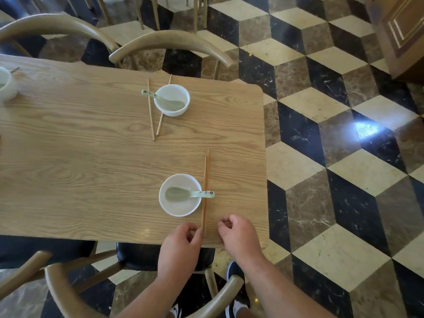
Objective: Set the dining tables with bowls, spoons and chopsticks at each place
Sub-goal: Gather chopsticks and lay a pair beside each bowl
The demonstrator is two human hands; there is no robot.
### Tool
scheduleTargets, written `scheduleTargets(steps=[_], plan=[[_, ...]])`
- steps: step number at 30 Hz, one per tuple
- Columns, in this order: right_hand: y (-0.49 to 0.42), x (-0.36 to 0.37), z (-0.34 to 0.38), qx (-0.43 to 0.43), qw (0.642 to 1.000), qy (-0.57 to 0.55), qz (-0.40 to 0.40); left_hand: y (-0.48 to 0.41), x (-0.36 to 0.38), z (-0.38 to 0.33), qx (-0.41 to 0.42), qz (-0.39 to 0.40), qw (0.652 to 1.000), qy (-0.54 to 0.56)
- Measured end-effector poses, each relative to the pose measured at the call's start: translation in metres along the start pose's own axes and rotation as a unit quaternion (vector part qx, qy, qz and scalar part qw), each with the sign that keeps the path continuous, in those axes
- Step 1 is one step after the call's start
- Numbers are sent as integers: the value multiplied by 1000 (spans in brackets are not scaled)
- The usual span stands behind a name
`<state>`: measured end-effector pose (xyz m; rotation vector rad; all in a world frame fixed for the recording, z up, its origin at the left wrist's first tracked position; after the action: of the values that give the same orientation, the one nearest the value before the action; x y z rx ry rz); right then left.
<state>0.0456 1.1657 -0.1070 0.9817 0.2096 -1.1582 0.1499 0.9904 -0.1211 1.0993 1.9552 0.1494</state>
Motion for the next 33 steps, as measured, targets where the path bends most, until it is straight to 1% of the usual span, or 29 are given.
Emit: scheduleTargets(steps=[2, 4, 7, 9, 12, 14, 17, 18, 20, 22, 26, 29, 33], plan=[[-1, -26, -6, -6, 1000, -8, -11, 14, -1, -25, 64, -15, 996, -60], [-12, -61, -12, -31, 999, -2, -14, 22, 17, -63, 108, -1, 991, -82], [-43, -116, -15, -81, 996, 25, -1, 23, 57, -132, 145, 19, 984, -104], [-65, -165, -21, -122, 991, 49, 2, 23, 92, -182, 153, 30, 979, -128], [-89, -248, -39, -175, 977, 125, 1, 27, 138, -250, 117, 39, 980, -153], [-101, -315, -58, -196, 963, 185, -23, 43, 170, -298, 111, 55, 978, -170], [-124, -408, -80, -201, 934, 285, -79, 63, 209, -375, 157, 54, 962, -215], [-132, -427, -81, -202, 924, 313, -90, 66, 214, -396, 177, 41, 954, -239], [-151, -464, -75, -217, 913, 331, -99, 67, 221, -442, 211, 5, 941, -264], [-169, -481, -54, -240, 911, 321, -101, 58, 219, -473, 230, -24, 936, -265], [-213, -484, 1, -275, 905, 316, -73, 8, 199, -505, 209, -65, 945, -244], [-259, -480, 50, -299, 895, 328, -48, -46, 184, -521, 189, -85, 952, -226], [-331, -491, 128, -325, 882, 338, -49, -131, 173, -564, 178, -100, 958, -201]])
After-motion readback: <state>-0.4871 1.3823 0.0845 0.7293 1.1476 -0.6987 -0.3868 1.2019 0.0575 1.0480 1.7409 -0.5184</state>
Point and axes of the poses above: each hand's wrist, its own y-axis away from the middle knuckle, its own x-axis out of the palm, z = x × y, the point moved 10 cm from there along -y, towards the middle knuckle, and after that the axes turned 7 degrees about -z, right-handed, at the moved point
